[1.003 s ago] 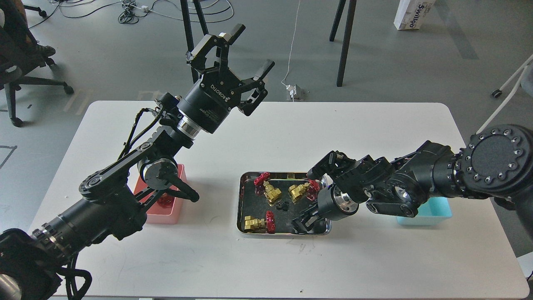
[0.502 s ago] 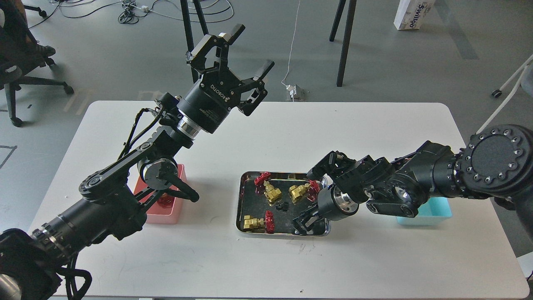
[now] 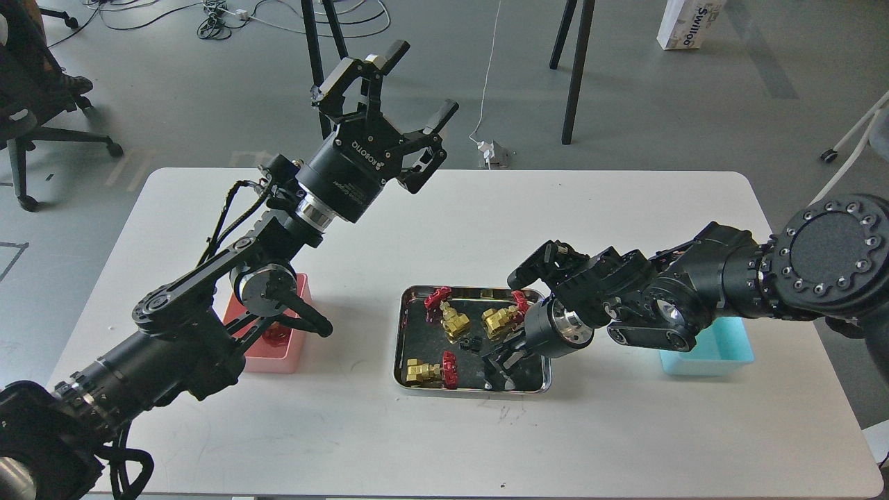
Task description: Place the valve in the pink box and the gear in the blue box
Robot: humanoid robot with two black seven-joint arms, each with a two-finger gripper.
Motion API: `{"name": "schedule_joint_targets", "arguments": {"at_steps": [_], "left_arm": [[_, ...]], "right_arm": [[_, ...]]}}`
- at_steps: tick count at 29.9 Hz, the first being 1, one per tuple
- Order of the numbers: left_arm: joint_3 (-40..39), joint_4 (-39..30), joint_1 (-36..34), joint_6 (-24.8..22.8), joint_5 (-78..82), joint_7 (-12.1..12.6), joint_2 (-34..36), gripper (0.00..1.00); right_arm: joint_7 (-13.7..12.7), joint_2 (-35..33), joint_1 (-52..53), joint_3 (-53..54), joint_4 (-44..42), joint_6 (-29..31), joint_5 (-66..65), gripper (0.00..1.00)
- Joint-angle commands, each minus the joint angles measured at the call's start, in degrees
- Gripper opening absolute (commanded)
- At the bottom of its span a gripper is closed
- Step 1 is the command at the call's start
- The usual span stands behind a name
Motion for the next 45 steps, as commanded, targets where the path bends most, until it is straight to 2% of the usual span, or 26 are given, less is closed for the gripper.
{"name": "schedule_joint_targets", "arguments": {"at_steps": [1,4,10,15,21,25,33,39,42,44,45], "left_arm": [[0.24,0.00,0.01,0.00,-0.08,0.00,-0.07,0.87],[0.60,0.00,0.01,0.00,-0.08,0.00,-0.51,0.87],[0.60,0.00,0.01,0.00,-0.08,0.00,-0.78,0.87],[0.95,0.00,0.01,0.00,-0.08,0.00,-1.04,0.87],[1.03,0.00,0.01,0.00,0.00,0.00,-1.83,0.87],[1.03,0.70,0.01,0.00,0.09,0.00,-3.06,0.87],[1.03,0.70,0.10,0.00,1.85,0.00,-3.42,0.87],[0.95,0.70,0.10,0.00,1.85,0.00,-3.15,0.87],[1.03,0.70,0.19,0.00,1.85,0.00,-3.15,0.87],[1.03,0.70,0.36,0.00,1.85,0.00,-3.15,0.87],[1.03,0.70,0.27,0.00,1.85,0.00,-2.98,0.87]], "right_arm": [[0.15,0.00,2.44,0.34,1.18,-0.28,0.12,0.20],[0.23,-0.17,4.73,1.13,3.90,-1.15,0.12,0.20],[0.23,-20.27,8.95,4.38,12.16,-1.42,-0.49,0.20],[0.50,-36.44,8.96,5.08,14.81,-1.42,-2.77,0.20],[1.03,-50.08,5.88,6.23,14.46,-1.42,-9.10,0.20],[1.20,-51.50,2.20,6.58,13.84,-2.47,-9.37,0.20],[1.03,-46.94,-5.54,12.73,9.98,-4.85,-9.37,0.23],[0.24,-46.49,-6.78,13.44,9.71,-4.85,-8.67,0.51],[-0.47,-45.88,-7.22,13.96,9.62,-4.85,-8.40,0.62],[-0.64,-45.88,-7.39,14.66,9.62,-4.85,-8.32,0.66],[-0.64,-45.97,-7.39,15.19,9.71,-4.85,-8.23,0.72]]}}
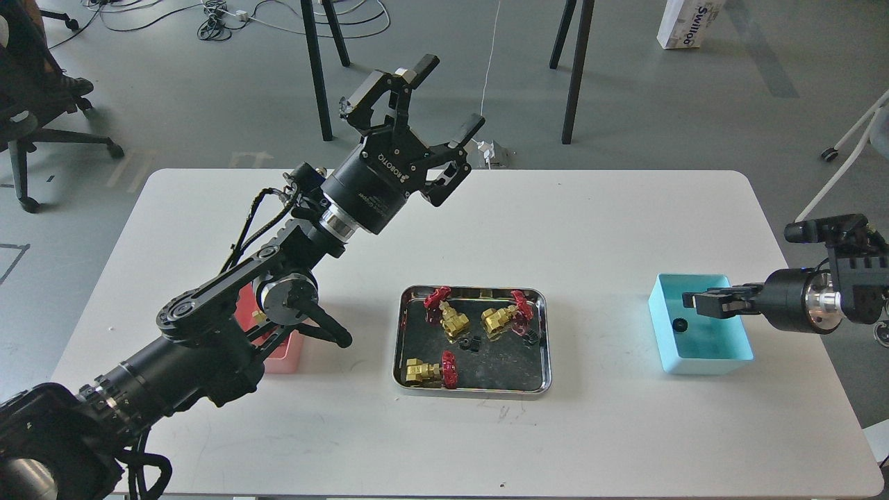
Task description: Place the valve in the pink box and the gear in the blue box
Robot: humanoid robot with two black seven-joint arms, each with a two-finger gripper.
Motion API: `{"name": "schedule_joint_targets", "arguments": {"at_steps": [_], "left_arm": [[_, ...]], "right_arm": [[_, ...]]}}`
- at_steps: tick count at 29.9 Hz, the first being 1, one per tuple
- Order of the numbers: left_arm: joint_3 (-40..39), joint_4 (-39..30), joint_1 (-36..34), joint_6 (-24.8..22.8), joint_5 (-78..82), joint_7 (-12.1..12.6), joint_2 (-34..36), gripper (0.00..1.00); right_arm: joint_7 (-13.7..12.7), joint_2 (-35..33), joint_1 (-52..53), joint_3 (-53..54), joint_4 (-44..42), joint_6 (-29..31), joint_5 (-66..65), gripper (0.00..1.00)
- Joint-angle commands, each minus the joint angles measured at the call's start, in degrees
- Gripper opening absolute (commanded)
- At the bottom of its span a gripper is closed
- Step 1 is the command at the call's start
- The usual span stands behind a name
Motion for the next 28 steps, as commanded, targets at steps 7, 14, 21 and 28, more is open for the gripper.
{"name": "schedule_joint_targets", "arguments": {"at_steps": [7,14,21,28], "left_arm": [[-0.70,2.80,-2.51,0.00,0.00,0.00,1.83,0.87],[0.70,12.63,-13.93,0.00,-2.72,0.00,9.39,0.88],[-0.53,29.09,-18.61,0.00,-17.91,0.00,7.81,0.89],[0.52,29.71,-17.82,0.00,-21.71,0.00,5.01,0.95]], "right_arm": [[-0.41,-1.67,-0.59,18.52,0.33,-0.26,17.19,0.96],[0.64,0.08,-4.37,42.26,0.15,7.54,60.46,0.96],[4.47,5.96,-15.61,61.00,-3.01,26.24,73.25,0.97],[4.47,9.05,-18.08,66.90,-6.79,26.24,73.34,0.97]]}}
